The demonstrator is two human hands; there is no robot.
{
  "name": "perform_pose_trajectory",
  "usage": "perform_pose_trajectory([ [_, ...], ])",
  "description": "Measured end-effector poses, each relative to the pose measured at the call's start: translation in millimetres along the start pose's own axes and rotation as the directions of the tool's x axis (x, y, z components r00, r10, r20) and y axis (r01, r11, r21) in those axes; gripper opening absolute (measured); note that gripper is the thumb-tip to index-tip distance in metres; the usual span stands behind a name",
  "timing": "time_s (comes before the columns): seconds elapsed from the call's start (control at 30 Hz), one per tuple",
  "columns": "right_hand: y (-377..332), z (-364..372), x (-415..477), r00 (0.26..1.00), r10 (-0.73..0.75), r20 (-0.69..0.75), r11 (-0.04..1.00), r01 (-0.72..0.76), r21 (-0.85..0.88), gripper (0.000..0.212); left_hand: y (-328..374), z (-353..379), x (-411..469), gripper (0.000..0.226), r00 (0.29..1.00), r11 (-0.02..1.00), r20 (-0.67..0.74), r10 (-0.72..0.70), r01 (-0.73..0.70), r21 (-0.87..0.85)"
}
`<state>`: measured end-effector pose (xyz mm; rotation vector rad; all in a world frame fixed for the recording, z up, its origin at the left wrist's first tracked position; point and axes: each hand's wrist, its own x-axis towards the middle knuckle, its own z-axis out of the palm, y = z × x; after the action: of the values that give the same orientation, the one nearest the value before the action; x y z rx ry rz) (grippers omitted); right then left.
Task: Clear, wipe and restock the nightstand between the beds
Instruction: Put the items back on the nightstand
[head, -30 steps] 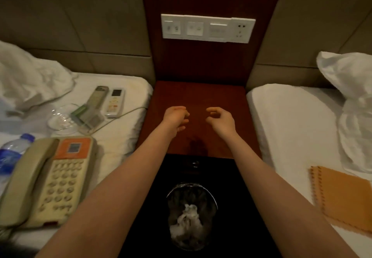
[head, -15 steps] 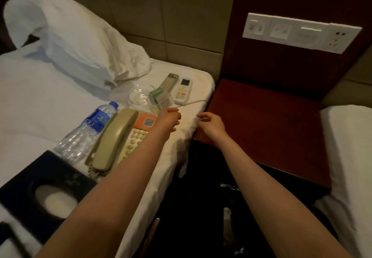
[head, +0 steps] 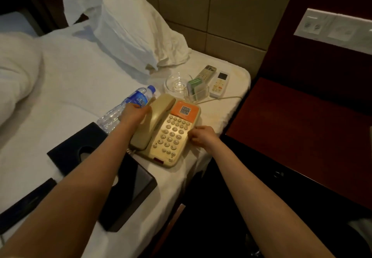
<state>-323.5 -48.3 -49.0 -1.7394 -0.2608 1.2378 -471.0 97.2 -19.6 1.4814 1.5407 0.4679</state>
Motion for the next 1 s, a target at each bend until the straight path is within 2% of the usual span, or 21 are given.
perform_pose_trajectory([
  [0.1,6,8,0,0.999,0.043,0.014,0.999,-0.044,0.013,0.034,-14,-7,-3,0.077,0.978,0.992,0.168,-0.121,0.113,0.053],
  [0.2,7,10,-2,0.995,0.068,0.072,0.997,-0.071,0.032,0.035,-19,-11,-4,0.098,0.935,0.989,0.321,-0.149,0.146,0.035],
  [0.27,11,10,-6,0.992,0.076,0.1,0.996,-0.081,0.046,0.037,-20,-15,-5,0.102,0.902,0.986,0.397,-0.167,0.149,0.077],
  [0.33,17,11,-12,0.991,0.075,0.109,0.995,-0.082,0.054,0.037,-21,-17,-4,0.099,0.887,0.986,0.431,-0.165,0.138,0.093],
  [0.4,23,11,-14,0.991,0.07,0.112,0.995,-0.077,0.058,0.035,-21,-17,-5,0.106,0.887,0.988,0.434,-0.157,0.136,0.078],
  [0.53,29,7,-16,0.993,0.098,0.071,0.976,-0.11,0.187,0.04,-24,-10,-8,0.127,0.885,0.992,0.447,-0.127,0.106,0.072],
  [0.63,32,-7,-23,0.994,0.09,0.07,0.97,-0.103,0.218,0.039,-20,-1,-20,0.12,0.864,0.989,0.484,-0.141,0.104,0.103],
  [0.73,35,-28,-32,0.995,0.077,0.058,0.968,-0.089,0.234,0.037,-7,11,-34,0.125,0.84,0.98,0.512,-0.178,0.108,0.164],
  [0.87,40,-60,-45,0.997,0.076,0.027,0.962,-0.08,0.26,0.027,8,41,-52,0.092,0.834,0.975,0.527,-0.165,0.058,0.214],
  [1.0,44,-99,-57,0.995,0.087,-0.041,0.948,-0.07,0.311,0.017,25,75,-73,0.086,0.804,0.975,0.579,-0.139,0.007,0.224],
])
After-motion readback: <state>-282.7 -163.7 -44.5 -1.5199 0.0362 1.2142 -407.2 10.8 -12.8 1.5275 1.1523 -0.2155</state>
